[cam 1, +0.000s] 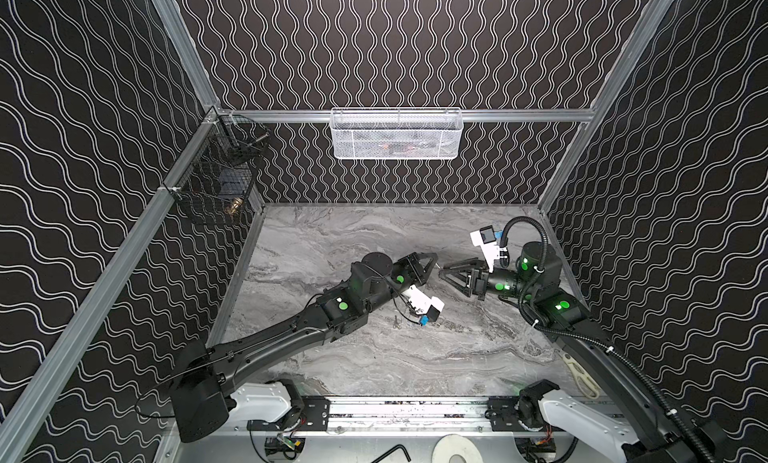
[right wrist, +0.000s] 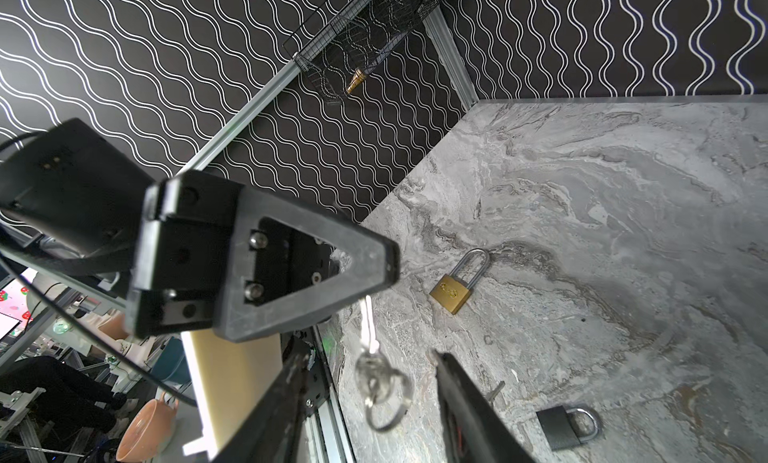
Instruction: Unlock with the key
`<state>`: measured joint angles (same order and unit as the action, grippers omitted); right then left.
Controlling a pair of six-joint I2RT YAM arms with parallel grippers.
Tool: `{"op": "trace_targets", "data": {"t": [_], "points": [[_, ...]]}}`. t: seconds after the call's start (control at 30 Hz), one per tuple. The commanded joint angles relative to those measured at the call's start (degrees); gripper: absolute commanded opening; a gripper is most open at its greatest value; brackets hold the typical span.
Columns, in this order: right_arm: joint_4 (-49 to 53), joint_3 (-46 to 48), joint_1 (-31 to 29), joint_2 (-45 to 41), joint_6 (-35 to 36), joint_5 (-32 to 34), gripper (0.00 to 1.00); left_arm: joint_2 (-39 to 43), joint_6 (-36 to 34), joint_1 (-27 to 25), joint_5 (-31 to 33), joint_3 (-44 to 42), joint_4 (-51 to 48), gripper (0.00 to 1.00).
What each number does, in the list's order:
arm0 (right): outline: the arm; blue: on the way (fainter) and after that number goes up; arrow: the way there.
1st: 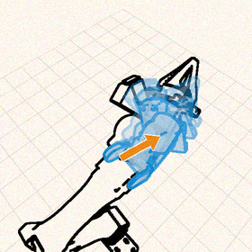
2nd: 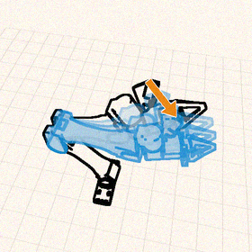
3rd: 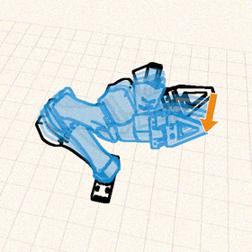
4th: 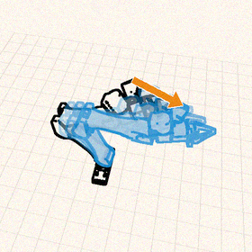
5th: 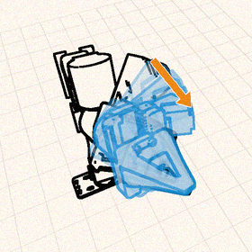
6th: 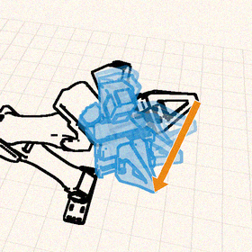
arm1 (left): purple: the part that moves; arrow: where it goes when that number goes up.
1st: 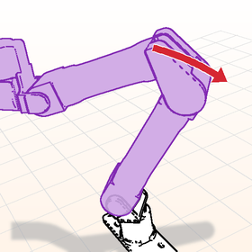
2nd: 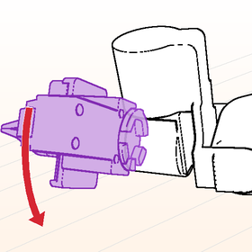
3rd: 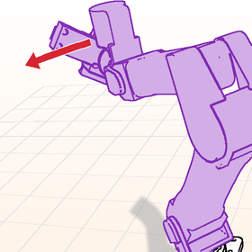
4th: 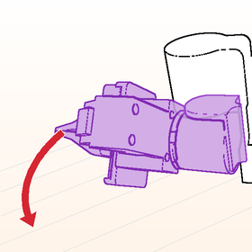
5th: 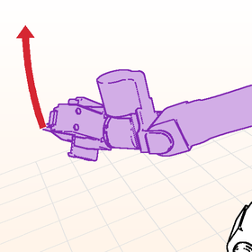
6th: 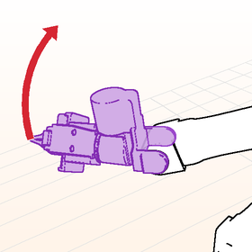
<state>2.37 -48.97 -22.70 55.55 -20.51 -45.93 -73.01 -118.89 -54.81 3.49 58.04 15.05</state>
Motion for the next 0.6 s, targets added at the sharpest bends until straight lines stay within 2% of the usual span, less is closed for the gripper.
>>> {"op": "trace_targets", "data": {"t": [0.0,0.13,0.23,0.4,0.57], "points": [[-0.69,-0.68,0.02,-0.04,0.73,-0.71,0.47,-0.08,-11.89,-0.04,-1.73,-0.12,5.13,0.0],[-0.94,-0.78,0.02,-0.29,0.56,-1.57,0.43,0.15,-11.89,-0.04,-2.47,-0.38,6.25,0.0],[-0.97,-0.79,0.02,-0.52,0.64,-1.4,0.33,0.13,-11.89,-0.04,-2.36,-0.56,6.45,0.0],[-0.06,-1.21,0.02,-0.53,1.15,-2.13,0.32,0.29,-11.87,-0.04,-1.91,-0.99,6.95,0.0],[0.22,-0.95,0.02,-0.8,1.44,-1.97,0.24,0.21,-11.88,-0.04,-1.95,-1.18,7.46,0.0]]}}
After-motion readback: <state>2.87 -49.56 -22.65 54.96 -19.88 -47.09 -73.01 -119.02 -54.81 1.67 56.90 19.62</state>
